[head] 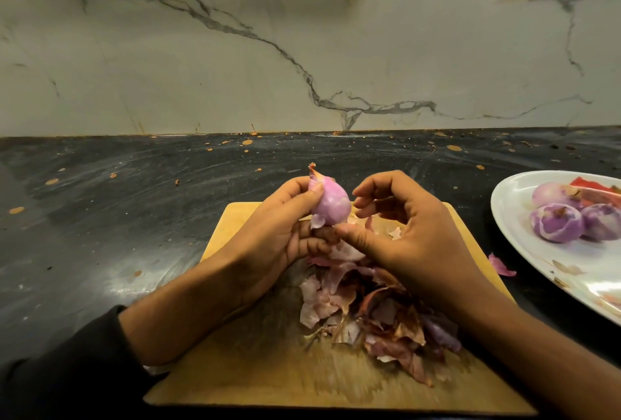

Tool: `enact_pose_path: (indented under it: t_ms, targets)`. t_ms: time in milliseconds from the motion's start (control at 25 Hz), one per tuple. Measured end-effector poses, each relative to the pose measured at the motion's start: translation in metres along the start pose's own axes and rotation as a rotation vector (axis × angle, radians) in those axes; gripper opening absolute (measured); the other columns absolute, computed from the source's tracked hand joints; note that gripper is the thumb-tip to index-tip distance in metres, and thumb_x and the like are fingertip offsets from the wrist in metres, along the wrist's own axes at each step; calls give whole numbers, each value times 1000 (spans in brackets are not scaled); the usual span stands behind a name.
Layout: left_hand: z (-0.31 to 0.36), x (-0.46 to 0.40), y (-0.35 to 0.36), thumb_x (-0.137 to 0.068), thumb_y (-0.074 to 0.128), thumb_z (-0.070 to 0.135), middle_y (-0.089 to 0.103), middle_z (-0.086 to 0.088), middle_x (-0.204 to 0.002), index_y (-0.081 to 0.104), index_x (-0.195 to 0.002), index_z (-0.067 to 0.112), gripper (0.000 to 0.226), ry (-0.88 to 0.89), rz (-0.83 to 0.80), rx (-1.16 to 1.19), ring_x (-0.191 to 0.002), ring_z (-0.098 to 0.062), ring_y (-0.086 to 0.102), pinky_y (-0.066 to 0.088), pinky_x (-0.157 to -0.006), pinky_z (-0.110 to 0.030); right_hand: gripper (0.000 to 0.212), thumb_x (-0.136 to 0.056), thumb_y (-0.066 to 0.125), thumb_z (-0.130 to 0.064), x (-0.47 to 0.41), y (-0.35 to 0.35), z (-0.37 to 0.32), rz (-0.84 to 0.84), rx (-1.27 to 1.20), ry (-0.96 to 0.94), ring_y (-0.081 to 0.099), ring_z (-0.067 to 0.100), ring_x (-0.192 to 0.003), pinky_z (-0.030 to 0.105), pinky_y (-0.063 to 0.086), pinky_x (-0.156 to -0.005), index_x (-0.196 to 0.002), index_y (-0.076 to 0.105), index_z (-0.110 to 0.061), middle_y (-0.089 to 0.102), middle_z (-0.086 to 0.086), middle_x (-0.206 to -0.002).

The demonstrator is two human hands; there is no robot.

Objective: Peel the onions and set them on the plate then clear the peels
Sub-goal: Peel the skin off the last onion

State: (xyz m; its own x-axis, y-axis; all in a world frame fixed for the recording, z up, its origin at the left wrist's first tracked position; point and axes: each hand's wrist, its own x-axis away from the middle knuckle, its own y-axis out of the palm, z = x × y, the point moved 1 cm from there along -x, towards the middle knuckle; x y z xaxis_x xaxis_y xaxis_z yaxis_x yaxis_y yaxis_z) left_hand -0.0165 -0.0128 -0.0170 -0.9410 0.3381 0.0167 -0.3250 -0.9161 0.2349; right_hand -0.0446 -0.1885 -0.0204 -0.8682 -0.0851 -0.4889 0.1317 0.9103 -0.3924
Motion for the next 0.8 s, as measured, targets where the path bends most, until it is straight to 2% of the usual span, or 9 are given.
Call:
enact_pose_path:
  t_ms: [80, 200, 360, 480, 640, 800]
  targets:
    - [1, 2, 1, -90, 55, 33, 72, -16, -98, 56, -121, 9, 39, 5, -45, -14, -71, -19, 67, 58, -63, -24, 44, -69, 89, -33, 0, 1, 0, -1, 18, -3, 67, 10, -88, 31, 58, -76, -102, 62, -27, 67, -10, -94]
    - [1, 4, 2, -86, 59, 31, 72, -22, -108, 54, -125, 6, 46, 2, -46, -23, -84, -28, 66, 58, -64, -24, 40, -68, 92, -28, -1, 1, -1, 24, 13, 6, 66, 13, -77, 35, 59, -67, -93, 61, -25, 67, -5, -87]
    - [2, 4, 3, -84, 59, 27, 69, -28, -107, 50, -126, -1, 51, 14, -27, 6, -68, -19, 69, 59, -60, -21, 34, -69, 91, -24, -1, -1, -2, 28, 3, 4, 67, 10, -72, 25, 58, -63, -92, 65, -21, 69, -5, -83]
    - [2, 5, 4, -84, 58, 25, 71, -24, -96, 50, -123, -3, 48, 16, -36, 14, -63, -17, 69, 59, -59, -21, 30, -71, 90, -24, -1, 0, -1, 14, -8, 10, 63, 8, -65, 21, 54, -58, -86, 65, -20, 67, -3, -79]
    - [4, 4, 4, -84, 59, 26, 73, -16, -86, 54, -116, 2, 41, 12, -25, 39, -64, -18, 70, 60, -60, -22, 17, -80, 83, -23, 1, 3, 1, 1, -11, -3, 67, 18, -68, 35, 57, -60, -80, 67, -18, 67, -2, -77]
    - [3, 4, 3, -81, 61, 31, 72, -13, -87, 51, -122, -3, 54, 12, -2, 12, -66, -17, 70, 60, -61, -23, 20, -81, 84, -20, 1, 3, 0, 33, -15, -74, 64, 18, -77, 37, 57, -59, -87, 65, -21, 64, -4, -83]
